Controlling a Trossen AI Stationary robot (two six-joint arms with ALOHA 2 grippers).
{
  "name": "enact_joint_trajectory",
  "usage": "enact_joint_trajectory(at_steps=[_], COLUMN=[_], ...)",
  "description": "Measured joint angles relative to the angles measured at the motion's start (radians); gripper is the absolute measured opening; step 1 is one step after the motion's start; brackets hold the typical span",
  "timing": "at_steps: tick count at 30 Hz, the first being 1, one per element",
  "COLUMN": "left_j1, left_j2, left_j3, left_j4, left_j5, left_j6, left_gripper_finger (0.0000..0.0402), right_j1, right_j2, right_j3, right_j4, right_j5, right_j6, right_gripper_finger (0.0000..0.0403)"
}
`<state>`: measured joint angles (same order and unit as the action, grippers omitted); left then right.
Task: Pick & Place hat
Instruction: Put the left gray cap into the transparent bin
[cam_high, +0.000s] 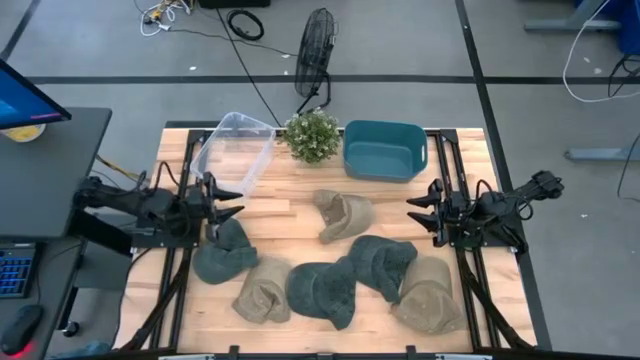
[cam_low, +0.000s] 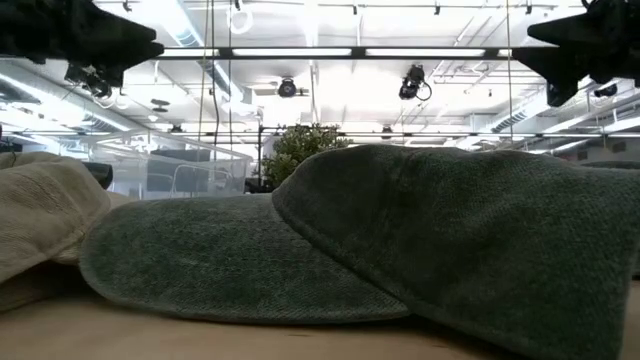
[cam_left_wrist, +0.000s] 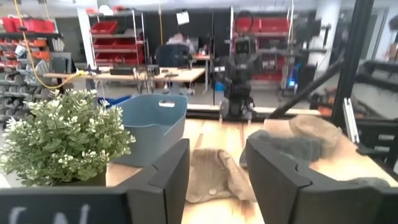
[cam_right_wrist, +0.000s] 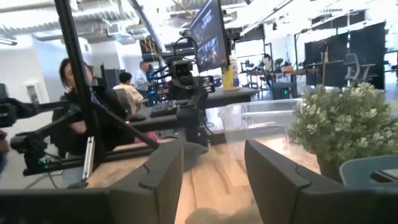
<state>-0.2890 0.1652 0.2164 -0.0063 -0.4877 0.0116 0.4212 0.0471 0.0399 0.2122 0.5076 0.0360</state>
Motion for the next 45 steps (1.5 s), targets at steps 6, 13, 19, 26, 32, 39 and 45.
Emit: enact_joint_trajectory(at_steps=[6,13,19,26,32,39,45], left_j1=[-0.001,-0.037,-0.113,-0.205,-0.262,-0.294,-0.294], left_j2=[0.187,0.390,0.533,0.649,0.732,0.840,0.930], left_j3=[0.152,0.335,0.386,0.386,0.386,0.386,0.386], left_j4=[-0.130,-0.372,-0.461,-0.560,-0.619,-0.707,-0.729], left_j5=[0.009,0.177,0.315,0.334,0.334,0.333,0.332], left_j6=[-0.025,-0.271,-0.523,-0.746,-0.892,-0.984,-1.023], left_gripper_finger=[0.0166,0.0166,0.0166,0.0165,0.0165,0.0165,0.0165], right_j1=[-0.027,-0.030,-0.030,-0.030,-0.030,-0.030,-0.030], right_j2=[0.112,0.337,0.520,0.637,0.675,0.679,0.679], right_j3=[0.083,0.186,0.229,0.229,0.229,0.229,0.229], right_j4=[-0.002,0.006,0.021,0.040,0.049,0.050,0.049], right_j5=[-0.018,-0.082,-0.082,-0.082,-0.081,-0.079,-0.079], right_j6=[0.007,0.034,0.034,0.051,0.080,0.079,0.079], right_gripper_finger=[0.0175,0.0175,0.0175,0.0175,0.0175,0.0175,0.0175])
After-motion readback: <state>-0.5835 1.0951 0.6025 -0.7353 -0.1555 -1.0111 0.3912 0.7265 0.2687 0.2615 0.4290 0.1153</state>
